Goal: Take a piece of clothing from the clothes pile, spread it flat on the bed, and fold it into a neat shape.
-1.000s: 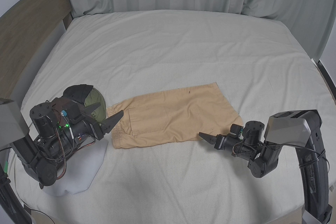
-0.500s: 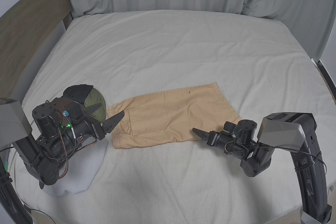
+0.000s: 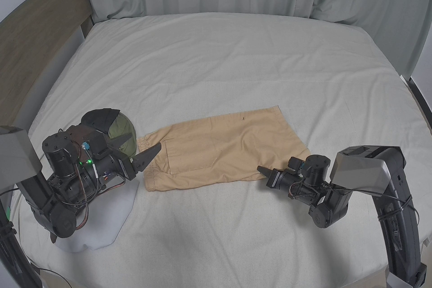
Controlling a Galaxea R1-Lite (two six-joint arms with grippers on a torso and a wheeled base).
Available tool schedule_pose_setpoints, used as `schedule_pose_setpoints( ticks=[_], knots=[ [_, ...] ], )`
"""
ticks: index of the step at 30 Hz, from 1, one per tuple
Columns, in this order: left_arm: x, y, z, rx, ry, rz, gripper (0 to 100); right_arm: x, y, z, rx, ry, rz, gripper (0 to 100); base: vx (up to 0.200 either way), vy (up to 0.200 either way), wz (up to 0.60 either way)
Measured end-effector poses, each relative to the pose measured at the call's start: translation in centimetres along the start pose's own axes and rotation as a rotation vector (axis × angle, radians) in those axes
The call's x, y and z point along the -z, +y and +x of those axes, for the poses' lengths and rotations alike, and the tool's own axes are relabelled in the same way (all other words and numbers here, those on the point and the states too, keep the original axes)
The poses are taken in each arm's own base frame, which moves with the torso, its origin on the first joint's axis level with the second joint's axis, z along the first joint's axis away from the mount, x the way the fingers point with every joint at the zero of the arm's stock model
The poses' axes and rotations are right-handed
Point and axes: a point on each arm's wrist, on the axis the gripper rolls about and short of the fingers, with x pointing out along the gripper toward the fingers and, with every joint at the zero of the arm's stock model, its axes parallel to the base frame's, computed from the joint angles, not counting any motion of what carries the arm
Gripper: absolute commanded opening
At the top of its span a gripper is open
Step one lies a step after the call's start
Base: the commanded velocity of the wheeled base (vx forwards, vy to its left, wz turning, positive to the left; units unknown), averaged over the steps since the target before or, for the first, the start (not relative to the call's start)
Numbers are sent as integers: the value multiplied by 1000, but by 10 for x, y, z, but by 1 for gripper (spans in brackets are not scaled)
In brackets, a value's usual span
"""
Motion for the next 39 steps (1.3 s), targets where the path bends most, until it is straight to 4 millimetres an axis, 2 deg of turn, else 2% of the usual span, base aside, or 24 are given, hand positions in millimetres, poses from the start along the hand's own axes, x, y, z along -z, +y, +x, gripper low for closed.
schedule_pose_setpoints(
  ticks=[5,14,25,39],
  knots=[
    [0,0,0,2,-1,0,100,1,-1,-2,4,2,1,0,0,0,0],
    [3,1,3,3,7,-6,100,3,1,-17,21,22,9,0,0,0,0],
    [4,2,3,1,11,-9,100,5,8,-43,48,60,19,0,0,0,0],
    [6,3,4,0,17,-16,100,14,23,-88,129,153,16,0,0,0,0]
  ],
)
